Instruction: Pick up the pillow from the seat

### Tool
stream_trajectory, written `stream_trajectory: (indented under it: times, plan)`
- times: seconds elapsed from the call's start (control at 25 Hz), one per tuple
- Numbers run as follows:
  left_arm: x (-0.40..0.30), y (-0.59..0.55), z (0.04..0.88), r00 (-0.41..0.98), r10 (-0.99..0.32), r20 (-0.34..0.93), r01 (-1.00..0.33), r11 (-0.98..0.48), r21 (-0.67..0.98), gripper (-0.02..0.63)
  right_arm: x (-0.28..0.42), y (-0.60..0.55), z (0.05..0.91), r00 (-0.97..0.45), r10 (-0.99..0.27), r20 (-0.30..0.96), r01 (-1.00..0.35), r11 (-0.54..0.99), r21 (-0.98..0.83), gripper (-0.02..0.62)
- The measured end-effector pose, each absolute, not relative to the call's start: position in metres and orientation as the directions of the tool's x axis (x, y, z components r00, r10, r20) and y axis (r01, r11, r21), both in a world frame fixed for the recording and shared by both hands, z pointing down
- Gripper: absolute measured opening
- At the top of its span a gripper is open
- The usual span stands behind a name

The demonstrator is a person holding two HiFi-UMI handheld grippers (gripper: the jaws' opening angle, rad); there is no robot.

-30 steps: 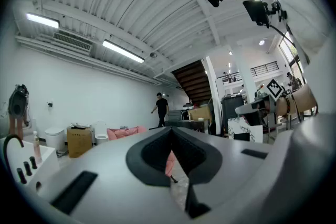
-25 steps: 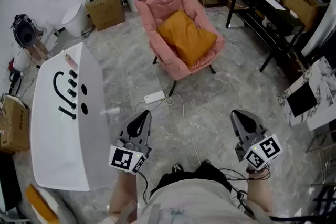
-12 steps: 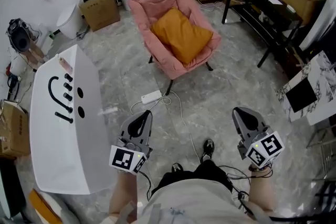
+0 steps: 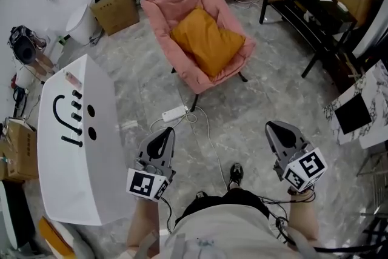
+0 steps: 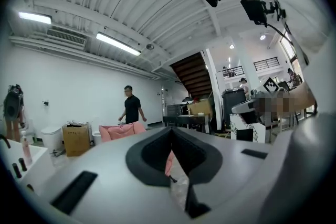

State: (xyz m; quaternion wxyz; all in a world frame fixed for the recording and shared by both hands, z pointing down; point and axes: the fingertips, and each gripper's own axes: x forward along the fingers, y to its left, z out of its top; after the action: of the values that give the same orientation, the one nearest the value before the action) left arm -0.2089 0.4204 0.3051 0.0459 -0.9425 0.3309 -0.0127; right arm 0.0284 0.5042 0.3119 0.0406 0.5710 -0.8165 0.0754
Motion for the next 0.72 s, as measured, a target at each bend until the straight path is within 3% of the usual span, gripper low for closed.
stream_trajectory:
  times: [0.72]
  plan:
    - [-0.116, 0.362, 0.313, 0.721, -0.691, 0.045, -0.687, -0.722, -0.074, 0.009, 0.128, 0.414, 0.327, -0.430, -0.883, 0.188, -0.903, 0.419, -0.095, 0.017]
